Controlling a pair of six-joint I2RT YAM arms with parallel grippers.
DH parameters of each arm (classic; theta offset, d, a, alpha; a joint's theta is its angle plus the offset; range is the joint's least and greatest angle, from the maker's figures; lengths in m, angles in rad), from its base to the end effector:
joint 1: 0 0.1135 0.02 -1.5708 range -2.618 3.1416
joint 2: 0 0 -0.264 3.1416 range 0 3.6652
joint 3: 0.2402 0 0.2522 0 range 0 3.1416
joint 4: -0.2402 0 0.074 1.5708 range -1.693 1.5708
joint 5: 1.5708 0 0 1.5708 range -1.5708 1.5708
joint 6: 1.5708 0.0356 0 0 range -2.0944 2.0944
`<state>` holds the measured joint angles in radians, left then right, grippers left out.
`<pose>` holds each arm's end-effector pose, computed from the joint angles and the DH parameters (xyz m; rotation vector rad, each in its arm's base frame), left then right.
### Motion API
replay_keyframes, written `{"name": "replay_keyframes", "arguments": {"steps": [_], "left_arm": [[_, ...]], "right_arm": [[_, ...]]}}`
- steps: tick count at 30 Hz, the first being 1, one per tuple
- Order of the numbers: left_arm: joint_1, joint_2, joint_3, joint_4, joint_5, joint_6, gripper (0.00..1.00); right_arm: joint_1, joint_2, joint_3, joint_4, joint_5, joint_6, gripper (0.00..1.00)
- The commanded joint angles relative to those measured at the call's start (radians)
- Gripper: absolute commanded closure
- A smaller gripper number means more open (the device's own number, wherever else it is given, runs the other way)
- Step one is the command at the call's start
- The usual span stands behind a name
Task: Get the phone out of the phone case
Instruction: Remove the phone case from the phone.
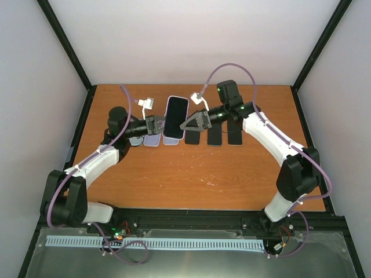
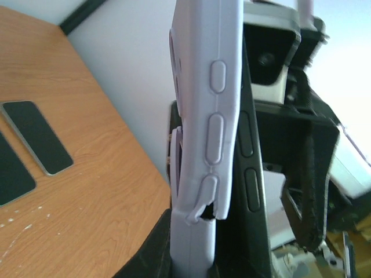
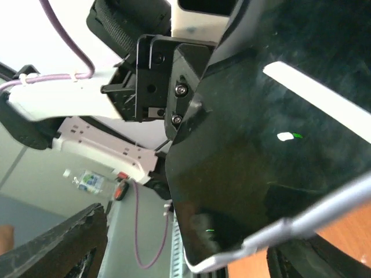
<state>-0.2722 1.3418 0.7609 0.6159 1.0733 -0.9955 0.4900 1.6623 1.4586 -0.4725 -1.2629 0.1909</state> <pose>0.2697 -0.1078 0.2895 0.3546 1.8388 -1.7421 0.3037 0.2004 0.3325 -1.0361 1.9567 1.7749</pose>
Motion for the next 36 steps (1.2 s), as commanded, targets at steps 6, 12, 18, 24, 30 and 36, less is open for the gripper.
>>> {"name": "replay_keyframes", "arguments": {"steps": [6, 12, 18, 24, 30, 36], "left_arm": [[0.017, -0.002, 0.106, -0.281, -0.268, -0.018, 0.99], [0.026, 0.011, 0.122, -0.358, -0.35, -0.096, 0.99], [0.03, 0.04, 0.132, -0.369, -0.352, -0.171, 0.99], [0.03, 0.067, 0.152, -0.374, -0.328, -0.206, 0.99], [0.03, 0.072, 0.152, -0.361, -0.32, -0.222, 0.99], [0.03, 0.069, 0.144, -0.358, -0.32, -0.226, 0.99]], "right_arm": [[-0.056, -0.105, 0.016, -0.048, 0.318, -0.176, 0.15], [-0.017, -0.166, -0.007, -0.003, 0.63, -0.292, 0.17], [0.161, -0.208, -0.041, 0.032, 0.975, -0.459, 0.23], [0.327, -0.194, -0.065, 0.068, 1.247, -0.611, 0.27], [0.424, -0.161, -0.089, 0.118, 1.383, -0.697, 0.32], [0.474, -0.114, -0.094, 0.171, 1.479, -0.763, 0.35]]}}
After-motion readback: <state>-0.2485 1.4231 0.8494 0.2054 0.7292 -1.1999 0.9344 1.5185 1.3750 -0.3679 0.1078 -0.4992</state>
